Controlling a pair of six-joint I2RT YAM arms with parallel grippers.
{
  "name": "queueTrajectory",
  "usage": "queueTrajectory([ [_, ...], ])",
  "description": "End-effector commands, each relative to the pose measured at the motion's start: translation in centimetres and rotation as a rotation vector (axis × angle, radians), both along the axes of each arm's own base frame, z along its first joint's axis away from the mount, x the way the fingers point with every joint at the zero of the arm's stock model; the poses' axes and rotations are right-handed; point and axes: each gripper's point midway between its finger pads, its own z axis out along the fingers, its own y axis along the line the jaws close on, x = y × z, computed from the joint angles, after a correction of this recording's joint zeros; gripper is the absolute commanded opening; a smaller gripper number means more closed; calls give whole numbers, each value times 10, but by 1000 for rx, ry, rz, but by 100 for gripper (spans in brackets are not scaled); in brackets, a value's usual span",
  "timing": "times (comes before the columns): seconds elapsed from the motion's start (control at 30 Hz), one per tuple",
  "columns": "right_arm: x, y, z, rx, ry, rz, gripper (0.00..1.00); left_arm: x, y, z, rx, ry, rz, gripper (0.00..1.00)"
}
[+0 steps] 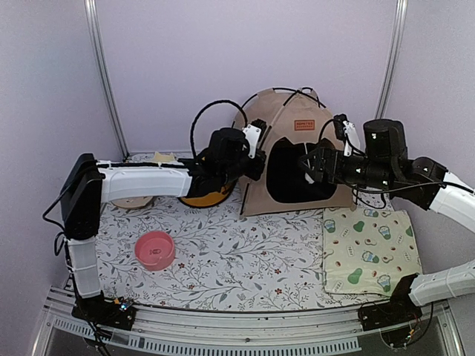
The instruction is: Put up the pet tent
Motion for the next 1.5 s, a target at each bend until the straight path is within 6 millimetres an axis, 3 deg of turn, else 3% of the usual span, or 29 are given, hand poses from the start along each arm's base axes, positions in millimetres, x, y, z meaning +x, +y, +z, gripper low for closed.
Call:
queueTrajectory([
  [0.0, -7, -18, -44, -51, 139, -74, 100, 18, -13, 8, -55, -28, -54, 0],
  [0.17, -16, -36, -92, -90, 245, -152, 100, 19, -16, 6, -65, -23, -160, 0],
  [0.3, -19, -51, -132, -149, 326, -235, 99, -1, -26, 21, -81, -55, -340, 0],
  [0.37, -20, -60, -146, -188, 360, -283, 99, -8, -29, 19, -76, -57, -383, 0],
  [0.7, -22, -92, -202, -325, 468, -473, 99, 2, -20, 5, -52, 17, -328, 0],
  [0.77, -22, -94, -215, -341, 497, -492, 99, 0, -18, 1, -49, 29, -332, 0],
  [0.87, -20, -91, -230, -358, 523, -493, 99, -6, -8, 18, -60, 16, -329, 0],
  [1.1, -17, -94, -274, -460, 604, -510, 99, -2, 10, 14, -35, 64, -310, 0],
  [1.47, -28, -106, -332, -605, 739, -564, 99, -6, 7, 4, -29, 100, -354, 0],
])
